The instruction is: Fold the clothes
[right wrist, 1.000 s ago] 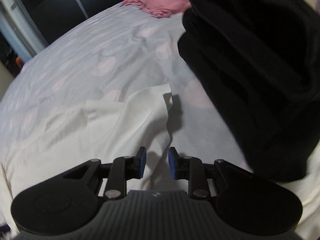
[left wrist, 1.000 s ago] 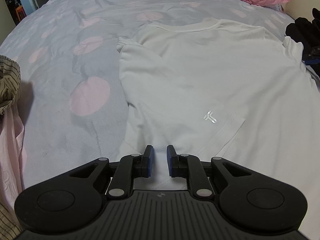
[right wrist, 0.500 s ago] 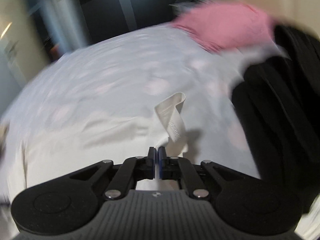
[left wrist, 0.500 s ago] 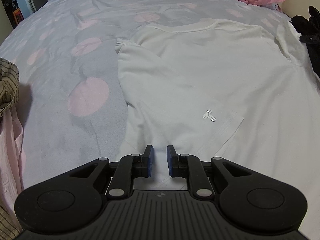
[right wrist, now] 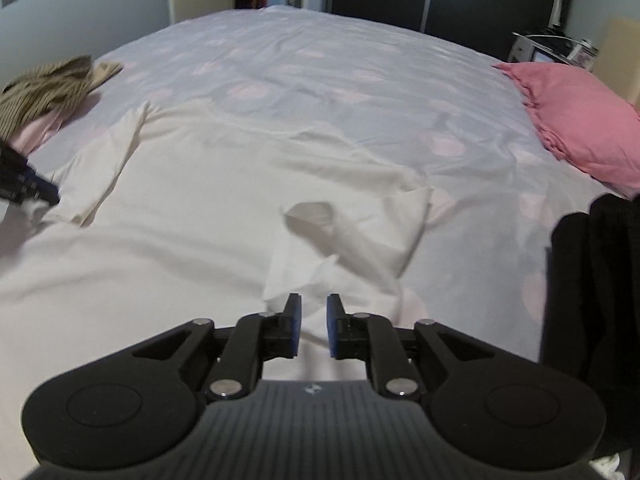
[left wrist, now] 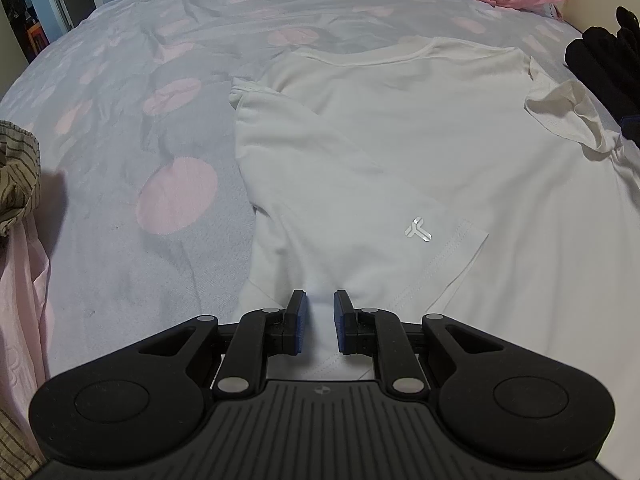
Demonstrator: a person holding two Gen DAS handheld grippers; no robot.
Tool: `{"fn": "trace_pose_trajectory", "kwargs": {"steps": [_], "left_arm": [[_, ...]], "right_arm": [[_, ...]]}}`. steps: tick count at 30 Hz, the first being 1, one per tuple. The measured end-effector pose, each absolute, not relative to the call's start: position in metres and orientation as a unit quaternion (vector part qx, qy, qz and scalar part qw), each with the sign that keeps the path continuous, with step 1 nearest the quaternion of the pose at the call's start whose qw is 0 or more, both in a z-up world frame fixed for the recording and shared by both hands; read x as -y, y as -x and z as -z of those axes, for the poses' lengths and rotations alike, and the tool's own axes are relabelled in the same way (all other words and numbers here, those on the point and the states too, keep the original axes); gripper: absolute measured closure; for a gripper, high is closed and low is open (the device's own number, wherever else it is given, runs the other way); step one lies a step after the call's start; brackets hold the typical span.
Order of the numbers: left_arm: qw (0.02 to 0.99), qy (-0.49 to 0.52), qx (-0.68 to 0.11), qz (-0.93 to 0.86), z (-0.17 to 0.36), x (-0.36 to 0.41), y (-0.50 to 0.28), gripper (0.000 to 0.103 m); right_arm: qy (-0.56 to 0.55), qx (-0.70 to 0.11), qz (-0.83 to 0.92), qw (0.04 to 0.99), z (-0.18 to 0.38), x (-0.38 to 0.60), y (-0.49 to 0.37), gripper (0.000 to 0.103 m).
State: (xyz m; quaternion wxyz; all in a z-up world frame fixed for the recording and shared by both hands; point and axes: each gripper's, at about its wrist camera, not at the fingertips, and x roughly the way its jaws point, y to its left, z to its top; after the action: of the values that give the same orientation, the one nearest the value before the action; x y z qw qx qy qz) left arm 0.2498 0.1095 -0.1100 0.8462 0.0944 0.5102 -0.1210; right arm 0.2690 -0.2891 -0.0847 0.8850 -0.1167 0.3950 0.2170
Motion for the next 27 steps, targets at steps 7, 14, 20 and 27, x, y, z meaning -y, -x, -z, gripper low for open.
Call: {"fn": "trace_pose_trajectory", "kwargs": {"steps": [7,14,20,27], "left_arm": [[0.846,-0.094,-0.511,0.120,0.110,-0.110,-0.250,0.090],[0.844,-0.095,-0.513,0.122,0.110,-0.110,-0.251,0.090],[0.845,-0.096,-0.512,0.125,0.111,-0.111,-0.250,0.090],[0.845,-0.099,-0.510,0.125,0.111,-0.110,-0.250,0.090]], "right_arm": [[0.045,-0.412,-0.177,0.893,0.083,0.291,-0.288,0.072],[0.034,-0.450,-0.126,0.884,0.099,0.264,-0.310,0.069],[0.026,-0.468,-0.116,0.876,0.095,0.271,-0.308,0.099],[0.054,-0.491,-0.138,0.858,0.086,0.278,-0.278,0.100]]}}
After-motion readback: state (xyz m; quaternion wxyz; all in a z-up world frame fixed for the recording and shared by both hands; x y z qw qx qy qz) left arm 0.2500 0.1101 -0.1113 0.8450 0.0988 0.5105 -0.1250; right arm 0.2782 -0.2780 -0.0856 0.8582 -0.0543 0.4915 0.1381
